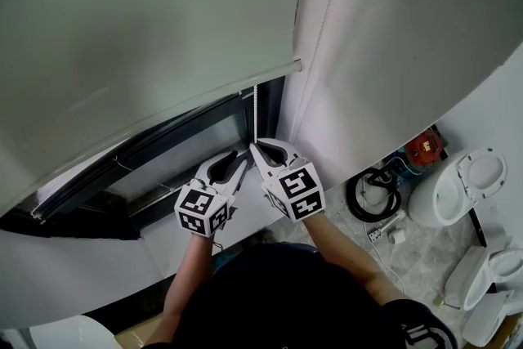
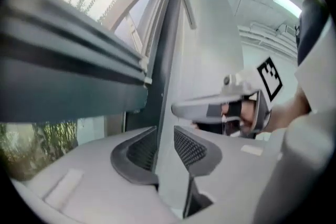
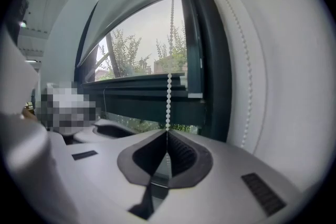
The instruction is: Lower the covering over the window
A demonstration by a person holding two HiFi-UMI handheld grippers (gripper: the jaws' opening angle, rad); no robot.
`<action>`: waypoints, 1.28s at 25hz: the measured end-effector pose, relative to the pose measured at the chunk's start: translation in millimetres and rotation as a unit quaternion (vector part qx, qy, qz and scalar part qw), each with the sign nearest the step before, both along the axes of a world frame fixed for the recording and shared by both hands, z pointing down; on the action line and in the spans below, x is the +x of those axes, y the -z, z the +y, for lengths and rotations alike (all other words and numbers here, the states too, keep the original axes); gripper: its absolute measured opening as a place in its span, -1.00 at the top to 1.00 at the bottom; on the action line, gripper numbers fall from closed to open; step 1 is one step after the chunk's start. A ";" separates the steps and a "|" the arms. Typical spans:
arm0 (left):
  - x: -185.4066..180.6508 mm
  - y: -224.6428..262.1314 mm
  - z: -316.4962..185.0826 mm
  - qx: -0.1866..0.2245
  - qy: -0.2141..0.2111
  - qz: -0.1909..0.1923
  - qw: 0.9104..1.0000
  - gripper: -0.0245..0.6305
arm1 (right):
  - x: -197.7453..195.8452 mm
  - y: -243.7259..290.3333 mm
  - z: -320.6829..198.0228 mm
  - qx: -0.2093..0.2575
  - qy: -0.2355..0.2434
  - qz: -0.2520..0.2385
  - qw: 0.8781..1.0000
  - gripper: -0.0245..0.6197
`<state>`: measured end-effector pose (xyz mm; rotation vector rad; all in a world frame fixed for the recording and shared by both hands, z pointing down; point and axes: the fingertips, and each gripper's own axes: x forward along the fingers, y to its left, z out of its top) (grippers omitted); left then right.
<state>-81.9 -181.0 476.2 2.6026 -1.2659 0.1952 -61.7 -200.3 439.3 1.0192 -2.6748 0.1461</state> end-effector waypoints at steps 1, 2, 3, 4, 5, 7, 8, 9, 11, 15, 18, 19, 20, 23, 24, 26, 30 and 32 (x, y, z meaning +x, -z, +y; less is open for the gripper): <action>-4.3 20.3 -2.7 0.023 0.007 0.004 1.000 0.60 | -0.1 0.0 0.2 -0.001 0.000 -0.001 1.000 0.88; -7.0 39.9 -4.8 0.044 0.012 0.007 0.999 0.60 | -0.3 0.0 0.6 -0.001 0.000 -0.002 1.000 0.88; -7.7 58.4 -6.1 0.064 0.012 0.010 0.998 0.62 | -0.4 0.1 1.1 -0.002 0.001 -0.003 1.000 0.88; -6.0 76.0 -6.6 0.081 0.008 0.013 0.997 0.62 | -0.4 0.1 1.5 -0.002 0.001 -0.003 1.000 0.88; -2.8 92.5 -6.4 0.097 0.001 0.015 0.995 0.62 | -0.5 0.0 2.0 -0.003 0.002 -0.003 1.000 0.88; 5.8 121.5 -5.6 0.126 -0.012 0.019 0.992 0.62 | -1.1 0.2 2.6 -0.003 0.002 -0.004 1.000 0.88; 10.4 133.3 -5.7 0.138 -0.018 0.019 0.990 0.62 | -1.3 0.7 2.7 -0.003 0.003 -0.005 1.000 0.88; 14.9 143.0 -6.4 0.147 -0.022 0.018 0.989 0.62 | -1.5 1.1 2.9 -0.002 0.003 -0.006 1.000 0.88; 22.9 156.3 -10.2 0.159 -0.029 0.012 0.987 0.62 | -1.4 1.6 3.5 -0.001 0.002 -0.006 1.000 0.88; 35.4 165.6 -19.3 0.164 -0.036 -0.008 0.986 0.66 | -2.3 1.9 6.4 -0.001 0.003 -0.006 1.000 0.88; 43.5 163.5 -23.3 0.156 -0.040 -0.018 0.987 0.86 | -2.1 2.3 7.7 0.000 0.002 -0.006 1.000 0.88; 45.4 163.1 -23.0 0.153 -0.043 -0.014 0.987 0.88 | -1.8 2.4 7.7 0.000 0.001 -0.006 1.000 0.88; 46.3 163.0 -22.3 0.149 -0.046 -0.007 0.988 0.89 | -1.4 2.5 7.6 0.000 0.000 -0.006 1.000 0.88; 46.1 156.1 -21.4 0.143 -0.044 -0.009 0.989 0.89 | 0.2 -4.5 7.6 -0.007 0.000 0.005 1.000 0.88; 46.1 149.4 -21.2 0.139 -0.043 -0.017 0.989 0.89 | 0.6 -10.8 8.7 -0.014 0.001 0.010 1.000 0.88; 46.0 132.5 -20.2 0.123 -0.043 -0.025 0.991 0.89 | 1.6 -26.8 12.4 -0.028 0.001 0.020 0.999 0.88; 46.2 98.9 -19.9 0.089 -0.042 -0.029 0.995 0.89 | 2.4 -58.6 17.9 -0.056 0.003 0.043 0.998 0.88; 46.9 83.4 -20.2 0.073 -0.044 -0.034 0.996 0.89 | 2.9 -73.3 19.6 -0.068 0.005 0.056 0.996 0.88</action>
